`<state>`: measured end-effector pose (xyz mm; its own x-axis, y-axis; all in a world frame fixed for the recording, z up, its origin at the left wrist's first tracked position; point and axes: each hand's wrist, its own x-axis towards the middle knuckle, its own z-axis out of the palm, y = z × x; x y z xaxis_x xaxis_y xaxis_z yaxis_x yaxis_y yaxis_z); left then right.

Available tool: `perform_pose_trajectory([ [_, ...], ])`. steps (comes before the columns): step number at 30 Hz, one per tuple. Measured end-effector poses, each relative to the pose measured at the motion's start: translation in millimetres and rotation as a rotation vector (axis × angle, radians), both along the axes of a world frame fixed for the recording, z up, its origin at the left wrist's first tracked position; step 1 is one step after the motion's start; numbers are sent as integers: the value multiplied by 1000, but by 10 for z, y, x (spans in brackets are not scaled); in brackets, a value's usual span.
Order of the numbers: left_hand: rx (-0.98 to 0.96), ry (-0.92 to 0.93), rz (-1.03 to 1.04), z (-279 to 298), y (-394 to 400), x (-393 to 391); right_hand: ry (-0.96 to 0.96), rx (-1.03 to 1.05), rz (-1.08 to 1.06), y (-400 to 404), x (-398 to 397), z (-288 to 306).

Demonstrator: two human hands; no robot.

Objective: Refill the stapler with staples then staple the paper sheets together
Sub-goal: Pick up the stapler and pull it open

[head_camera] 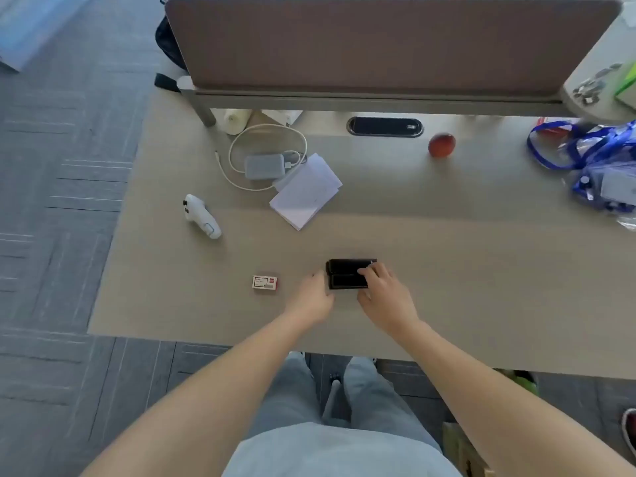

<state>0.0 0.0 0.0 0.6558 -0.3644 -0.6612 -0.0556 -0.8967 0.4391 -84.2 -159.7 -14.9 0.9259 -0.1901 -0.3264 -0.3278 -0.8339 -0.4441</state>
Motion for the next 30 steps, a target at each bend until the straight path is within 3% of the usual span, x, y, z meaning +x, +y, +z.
perform_pose_trajectory([
  [6,-152,73,98,-200,-39,4,41,-18,39,-3,94,-201],
  [13,-126,38,99,-425,104,46,-2,-23,71,93,154,-284],
  [20,-188,-111,51,-535,282,22,-106,-21,24,261,83,-408],
  [30,-363,-518,-25,-941,510,-185,-449,-123,-116,462,-107,-832],
])
